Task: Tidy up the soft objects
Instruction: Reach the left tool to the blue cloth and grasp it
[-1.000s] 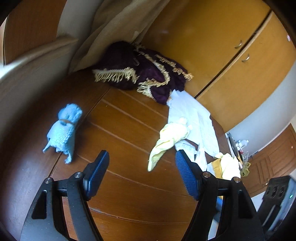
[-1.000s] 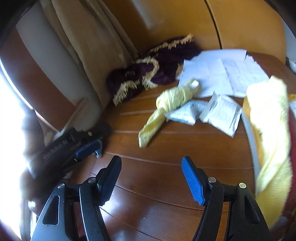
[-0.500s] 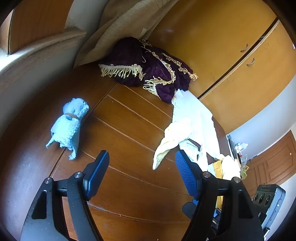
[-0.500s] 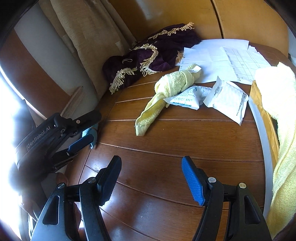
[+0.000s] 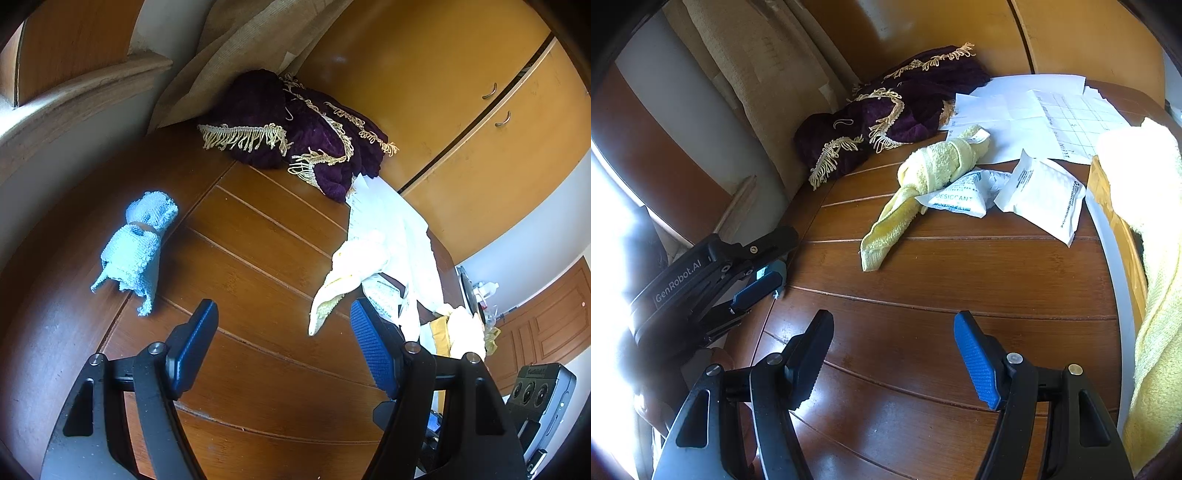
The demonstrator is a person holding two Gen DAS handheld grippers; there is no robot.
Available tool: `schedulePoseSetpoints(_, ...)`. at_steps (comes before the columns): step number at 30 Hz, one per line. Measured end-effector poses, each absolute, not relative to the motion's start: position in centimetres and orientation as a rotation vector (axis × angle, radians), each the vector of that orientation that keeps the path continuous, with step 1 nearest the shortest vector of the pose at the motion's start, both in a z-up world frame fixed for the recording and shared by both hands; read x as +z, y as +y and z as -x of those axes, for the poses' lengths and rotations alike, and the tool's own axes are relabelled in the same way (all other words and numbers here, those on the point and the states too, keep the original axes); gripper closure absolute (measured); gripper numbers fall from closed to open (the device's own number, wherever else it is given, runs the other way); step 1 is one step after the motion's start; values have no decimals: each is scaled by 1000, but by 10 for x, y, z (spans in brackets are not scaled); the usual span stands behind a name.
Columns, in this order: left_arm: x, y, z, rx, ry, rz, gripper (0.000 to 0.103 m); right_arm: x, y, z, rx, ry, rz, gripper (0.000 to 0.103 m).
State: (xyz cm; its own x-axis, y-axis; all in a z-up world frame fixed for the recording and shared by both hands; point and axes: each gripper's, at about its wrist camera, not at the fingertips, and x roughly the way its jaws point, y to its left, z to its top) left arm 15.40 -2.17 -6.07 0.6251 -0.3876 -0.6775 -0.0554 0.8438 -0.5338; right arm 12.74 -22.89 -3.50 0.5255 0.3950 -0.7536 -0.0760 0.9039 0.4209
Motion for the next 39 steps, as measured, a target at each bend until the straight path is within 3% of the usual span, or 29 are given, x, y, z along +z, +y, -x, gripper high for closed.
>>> schedulePoseSetpoints(32, -58, -12, -152, -137, 857, 531, 29, -37, -247, -127, 243, 969, -434, 33)
schedulePoseSetpoints(39, -50, 20, -157, 69, 841, 392, 29, -35, -245, -126, 250, 971, -437, 33)
